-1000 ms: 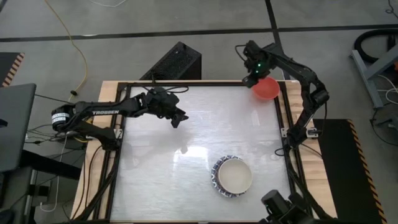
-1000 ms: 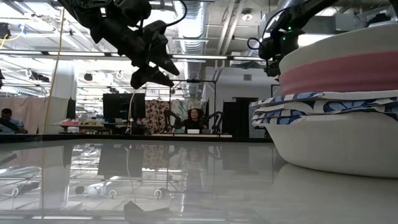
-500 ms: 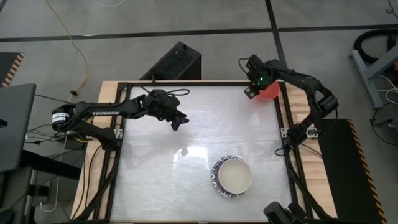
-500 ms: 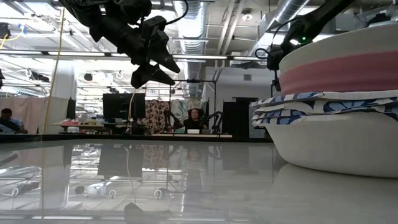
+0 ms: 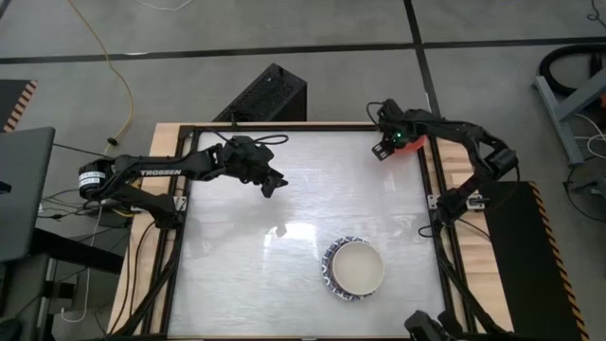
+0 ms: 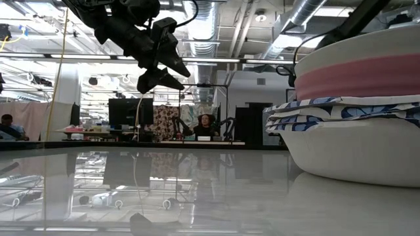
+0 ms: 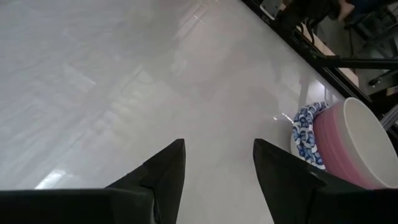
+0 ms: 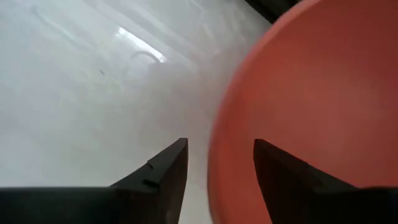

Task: Nest bowls inside each other
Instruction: Stack the orange bowl on top of the white bowl

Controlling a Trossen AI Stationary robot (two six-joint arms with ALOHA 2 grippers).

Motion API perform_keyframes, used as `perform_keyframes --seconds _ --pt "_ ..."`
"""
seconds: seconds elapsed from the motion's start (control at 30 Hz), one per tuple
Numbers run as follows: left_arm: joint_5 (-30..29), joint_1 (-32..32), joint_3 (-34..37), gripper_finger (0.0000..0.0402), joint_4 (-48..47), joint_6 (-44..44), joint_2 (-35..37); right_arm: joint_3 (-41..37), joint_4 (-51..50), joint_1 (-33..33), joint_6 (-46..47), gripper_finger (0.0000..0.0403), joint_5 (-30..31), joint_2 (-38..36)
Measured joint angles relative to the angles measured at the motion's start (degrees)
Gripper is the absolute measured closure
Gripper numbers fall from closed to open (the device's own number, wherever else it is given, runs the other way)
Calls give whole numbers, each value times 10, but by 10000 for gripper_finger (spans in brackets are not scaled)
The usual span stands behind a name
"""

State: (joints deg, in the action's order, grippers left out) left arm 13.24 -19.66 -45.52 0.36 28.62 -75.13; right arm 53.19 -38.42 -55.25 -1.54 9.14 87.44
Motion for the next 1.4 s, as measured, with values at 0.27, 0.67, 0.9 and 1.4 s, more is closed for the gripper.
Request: perform_keyframes --seconds 0.27,0.67,0.9,1.4 --pt "-2 0 0 223 -8 -5 0 -21 12 1 6 273 1 0" --pt "-21 0 0 223 -57 -5 0 -20 7 12 36 394 0 -4" --pt "-28 0 0 223 -57 -4 0 37 -55 39 33 396 -7 -9" --pt "-47 7 0 223 -57 27 0 234 -114 127 26 396 -11 -10"
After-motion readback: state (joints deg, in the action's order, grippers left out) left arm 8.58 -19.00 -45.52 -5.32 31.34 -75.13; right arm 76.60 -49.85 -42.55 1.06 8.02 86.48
